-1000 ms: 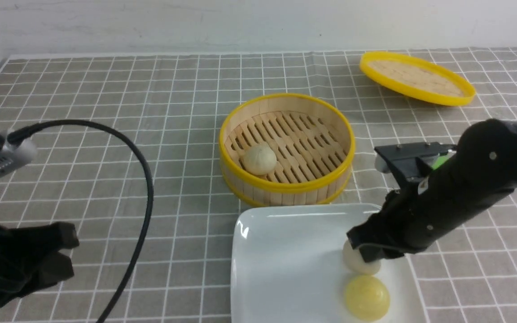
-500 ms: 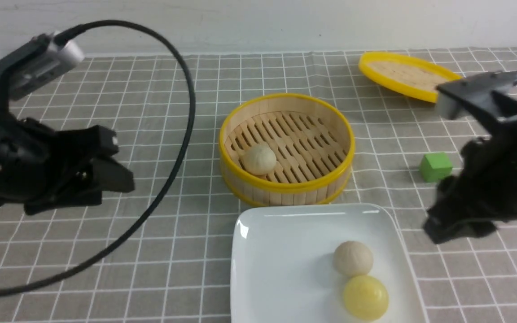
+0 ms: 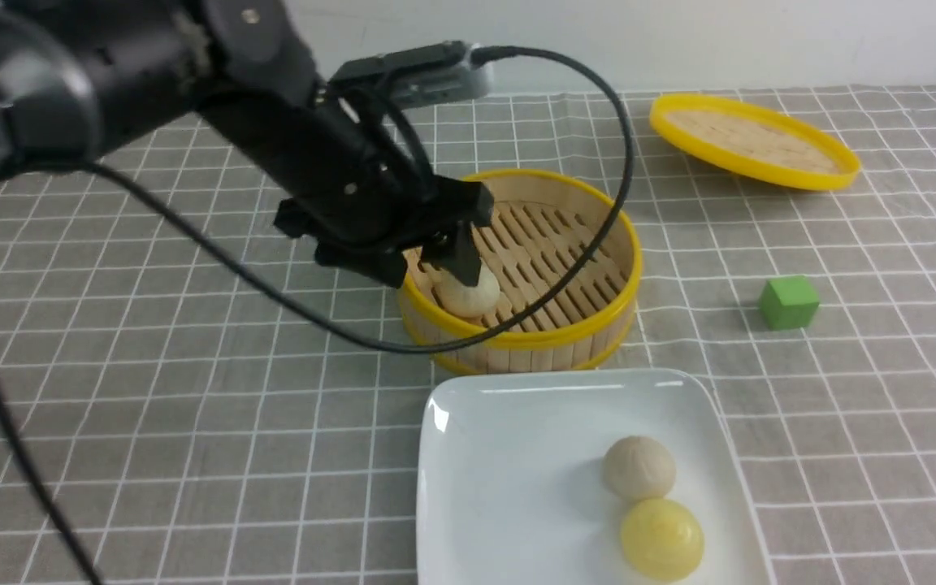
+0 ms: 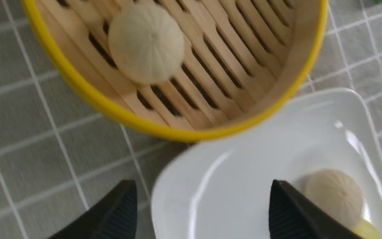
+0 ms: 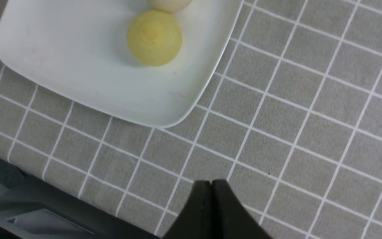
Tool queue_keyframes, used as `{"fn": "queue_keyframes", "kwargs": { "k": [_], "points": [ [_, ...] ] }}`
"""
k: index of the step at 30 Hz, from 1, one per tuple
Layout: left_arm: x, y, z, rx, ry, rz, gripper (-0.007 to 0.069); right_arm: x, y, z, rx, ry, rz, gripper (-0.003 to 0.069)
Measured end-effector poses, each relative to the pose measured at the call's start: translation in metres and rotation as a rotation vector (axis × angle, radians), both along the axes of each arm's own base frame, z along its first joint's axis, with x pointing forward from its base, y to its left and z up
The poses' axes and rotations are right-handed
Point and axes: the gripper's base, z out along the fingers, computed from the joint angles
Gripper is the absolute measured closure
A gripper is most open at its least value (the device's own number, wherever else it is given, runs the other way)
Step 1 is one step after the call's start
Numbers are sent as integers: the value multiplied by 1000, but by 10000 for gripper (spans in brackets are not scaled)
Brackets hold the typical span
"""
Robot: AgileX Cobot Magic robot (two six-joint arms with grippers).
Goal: Put the steamed buns into the plate on the grey tablecloth.
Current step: 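Reach into the bamboo steamer and grasp a bun with the left gripper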
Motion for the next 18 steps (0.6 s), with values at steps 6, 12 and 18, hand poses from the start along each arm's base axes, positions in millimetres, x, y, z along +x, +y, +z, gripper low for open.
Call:
{"fn": "queue_keyframes", "kwargs": {
  "k": [6, 12, 18],
  "points": [
    [39, -32, -29, 112, -64, -50, 141, -1, 0, -12, -5, 37, -15, 671],
    [67, -45, -70, 202, -81, -31, 310, 2, 1, -10, 18, -3, -22, 669],
    [64, -43, -68, 237, -3, -10, 584, 6, 3, -8, 43, -48, -29, 666]
  ]
}}
